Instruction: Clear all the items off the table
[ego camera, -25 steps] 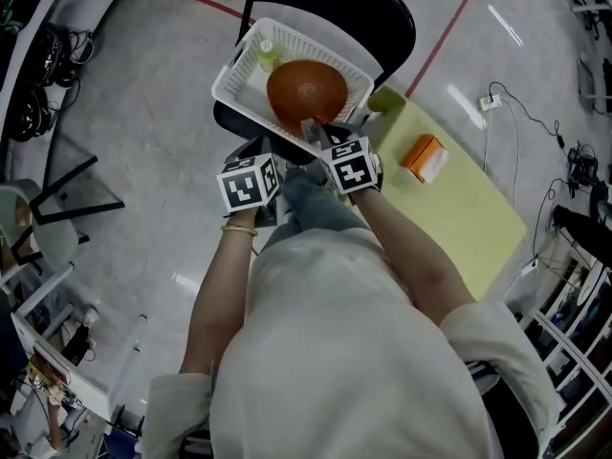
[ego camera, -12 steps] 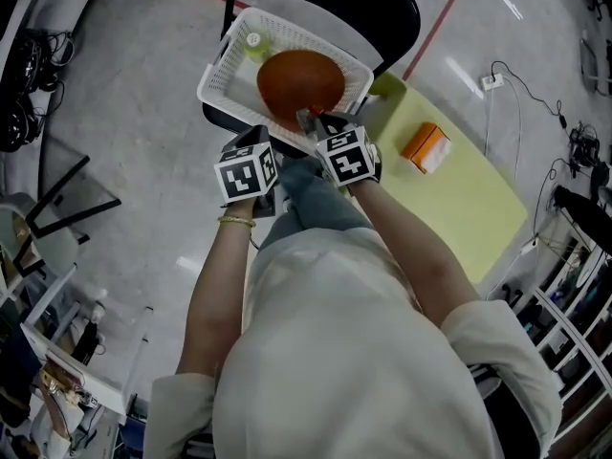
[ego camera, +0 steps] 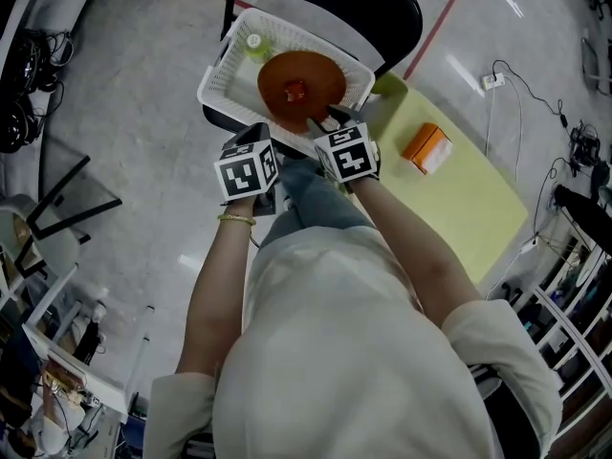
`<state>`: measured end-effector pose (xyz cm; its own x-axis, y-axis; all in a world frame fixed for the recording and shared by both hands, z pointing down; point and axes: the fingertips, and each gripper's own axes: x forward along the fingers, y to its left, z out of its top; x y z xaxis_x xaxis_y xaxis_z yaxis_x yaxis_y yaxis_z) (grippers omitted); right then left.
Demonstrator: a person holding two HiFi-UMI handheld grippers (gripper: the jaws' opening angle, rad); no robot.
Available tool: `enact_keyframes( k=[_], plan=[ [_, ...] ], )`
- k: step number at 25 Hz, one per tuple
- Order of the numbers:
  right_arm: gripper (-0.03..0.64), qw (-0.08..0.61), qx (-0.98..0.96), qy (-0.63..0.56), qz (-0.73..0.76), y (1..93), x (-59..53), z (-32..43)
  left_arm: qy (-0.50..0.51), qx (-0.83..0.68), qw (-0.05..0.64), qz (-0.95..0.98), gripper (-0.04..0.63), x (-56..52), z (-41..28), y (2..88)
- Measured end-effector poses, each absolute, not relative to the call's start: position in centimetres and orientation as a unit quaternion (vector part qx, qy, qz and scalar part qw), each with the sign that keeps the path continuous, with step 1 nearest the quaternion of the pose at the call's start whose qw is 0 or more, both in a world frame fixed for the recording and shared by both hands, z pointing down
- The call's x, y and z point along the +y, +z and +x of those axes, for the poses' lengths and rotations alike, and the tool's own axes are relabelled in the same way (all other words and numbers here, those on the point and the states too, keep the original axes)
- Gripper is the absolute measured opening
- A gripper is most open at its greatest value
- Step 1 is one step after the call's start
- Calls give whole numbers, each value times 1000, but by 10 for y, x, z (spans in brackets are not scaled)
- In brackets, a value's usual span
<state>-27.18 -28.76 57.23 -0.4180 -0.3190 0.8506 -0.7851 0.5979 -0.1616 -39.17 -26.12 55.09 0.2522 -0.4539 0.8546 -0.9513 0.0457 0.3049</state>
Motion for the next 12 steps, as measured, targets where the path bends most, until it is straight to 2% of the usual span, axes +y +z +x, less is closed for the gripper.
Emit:
enact_keyframes(
  k=[12],
  plan=[
    [142,407,-798,273,350,564,-284,-274,259,-556,460,642,9,-261,-390,542]
  ],
)
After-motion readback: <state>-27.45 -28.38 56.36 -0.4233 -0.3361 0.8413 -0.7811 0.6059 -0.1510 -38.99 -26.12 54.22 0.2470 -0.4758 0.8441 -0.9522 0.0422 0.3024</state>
